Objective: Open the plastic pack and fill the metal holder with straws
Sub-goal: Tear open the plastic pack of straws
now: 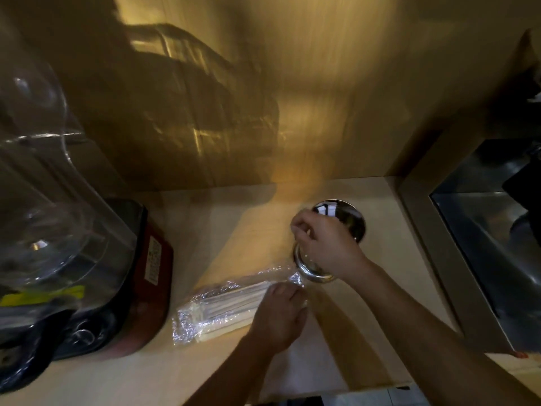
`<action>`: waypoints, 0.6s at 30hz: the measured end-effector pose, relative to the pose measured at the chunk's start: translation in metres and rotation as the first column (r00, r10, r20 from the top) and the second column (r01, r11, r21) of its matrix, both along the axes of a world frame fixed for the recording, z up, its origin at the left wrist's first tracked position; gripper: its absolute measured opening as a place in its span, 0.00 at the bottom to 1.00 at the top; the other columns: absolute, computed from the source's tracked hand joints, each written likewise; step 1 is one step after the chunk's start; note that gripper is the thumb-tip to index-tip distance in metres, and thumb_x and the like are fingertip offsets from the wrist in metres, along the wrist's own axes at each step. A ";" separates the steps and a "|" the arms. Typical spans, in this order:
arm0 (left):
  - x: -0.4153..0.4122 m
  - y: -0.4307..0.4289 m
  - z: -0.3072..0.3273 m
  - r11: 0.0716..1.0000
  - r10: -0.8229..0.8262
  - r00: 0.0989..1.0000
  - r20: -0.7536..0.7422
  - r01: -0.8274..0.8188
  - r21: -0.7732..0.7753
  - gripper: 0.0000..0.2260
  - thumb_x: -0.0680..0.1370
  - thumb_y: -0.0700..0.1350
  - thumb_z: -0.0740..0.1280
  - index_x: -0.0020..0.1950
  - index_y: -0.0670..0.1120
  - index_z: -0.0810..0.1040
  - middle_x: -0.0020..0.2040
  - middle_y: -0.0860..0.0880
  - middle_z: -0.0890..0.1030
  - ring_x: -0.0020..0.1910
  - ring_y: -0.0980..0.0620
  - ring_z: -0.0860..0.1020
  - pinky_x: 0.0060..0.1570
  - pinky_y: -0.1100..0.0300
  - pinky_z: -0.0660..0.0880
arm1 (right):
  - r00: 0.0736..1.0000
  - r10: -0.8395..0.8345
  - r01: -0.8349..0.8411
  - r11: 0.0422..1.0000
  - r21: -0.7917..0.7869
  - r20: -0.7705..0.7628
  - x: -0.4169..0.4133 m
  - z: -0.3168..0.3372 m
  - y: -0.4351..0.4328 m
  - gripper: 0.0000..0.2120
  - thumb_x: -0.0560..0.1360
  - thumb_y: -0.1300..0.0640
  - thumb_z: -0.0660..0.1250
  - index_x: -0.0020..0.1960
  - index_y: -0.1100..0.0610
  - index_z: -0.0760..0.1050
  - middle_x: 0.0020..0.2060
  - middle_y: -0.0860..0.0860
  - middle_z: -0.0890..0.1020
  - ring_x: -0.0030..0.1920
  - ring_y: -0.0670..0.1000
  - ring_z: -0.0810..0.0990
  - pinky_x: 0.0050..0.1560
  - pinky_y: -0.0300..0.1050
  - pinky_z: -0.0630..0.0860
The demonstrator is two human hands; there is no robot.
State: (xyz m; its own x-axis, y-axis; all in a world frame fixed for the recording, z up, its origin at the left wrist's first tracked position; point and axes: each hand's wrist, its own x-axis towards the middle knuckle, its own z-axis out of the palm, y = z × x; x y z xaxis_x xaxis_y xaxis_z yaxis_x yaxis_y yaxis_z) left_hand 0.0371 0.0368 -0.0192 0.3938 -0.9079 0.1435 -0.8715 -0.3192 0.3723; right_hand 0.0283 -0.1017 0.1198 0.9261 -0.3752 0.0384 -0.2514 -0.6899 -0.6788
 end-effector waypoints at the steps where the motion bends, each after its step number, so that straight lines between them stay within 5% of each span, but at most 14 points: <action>1: 0.008 0.008 0.004 0.999 0.054 0.997 -0.056 -0.054 0.004 0.11 0.73 0.46 0.64 0.54 0.46 0.79 0.52 0.47 0.82 0.53 0.47 0.78 0.58 0.57 0.67 | 0.999 0.044 -0.044 0.999 -0.011 -0.031 0.003 -0.008 0.007 0.03 0.74 0.58 0.62 0.45 0.55 0.75 0.37 0.52 0.82 0.37 0.55 0.78 0.41 0.49 0.75; 6: 0.044 0.058 0.006 0.940 0.333 0.937 -0.109 -0.320 0.120 0.16 0.77 0.49 0.56 0.63 0.47 0.72 0.61 0.48 0.76 0.63 0.48 0.71 0.63 0.57 0.60 | 0.940 0.244 -0.263 0.963 -0.052 -0.239 0.016 -0.062 0.040 0.04 0.74 0.58 0.60 0.46 0.56 0.73 0.45 0.57 0.81 0.48 0.58 0.78 0.45 0.48 0.71; 9: 0.053 0.084 0.000 0.884 0.422 0.906 -0.043 -0.400 0.242 0.19 0.78 0.51 0.56 0.68 0.50 0.67 0.67 0.50 0.71 0.67 0.51 0.66 0.66 0.58 0.56 | 0.843 0.334 -0.447 0.871 -0.206 -0.421 0.021 -0.099 0.054 0.13 0.74 0.55 0.60 0.57 0.57 0.71 0.57 0.57 0.76 0.59 0.56 0.73 0.58 0.48 0.69; 13: 0.053 0.107 -0.008 0.822 0.465 0.885 -0.017 -0.424 0.380 0.26 0.77 0.59 0.56 0.73 0.52 0.58 0.73 0.51 0.63 0.72 0.52 0.59 0.70 0.58 0.53 | 0.747 0.382 -0.559 0.804 -0.203 -0.544 0.014 -0.129 0.063 0.29 0.71 0.53 0.63 0.70 0.53 0.59 0.67 0.53 0.68 0.68 0.53 0.63 0.67 0.49 0.55; 18: 0.052 0.115 -0.010 0.827 0.397 0.916 -0.050 -0.334 0.452 0.31 0.74 0.58 0.63 0.73 0.52 0.56 0.73 0.50 0.63 0.72 0.50 0.59 0.72 0.53 0.51 | 0.738 0.374 -0.600 0.745 -0.293 -0.562 0.008 -0.139 0.066 0.33 0.66 0.51 0.66 0.69 0.51 0.59 0.65 0.51 0.68 0.66 0.53 0.65 0.64 0.51 0.56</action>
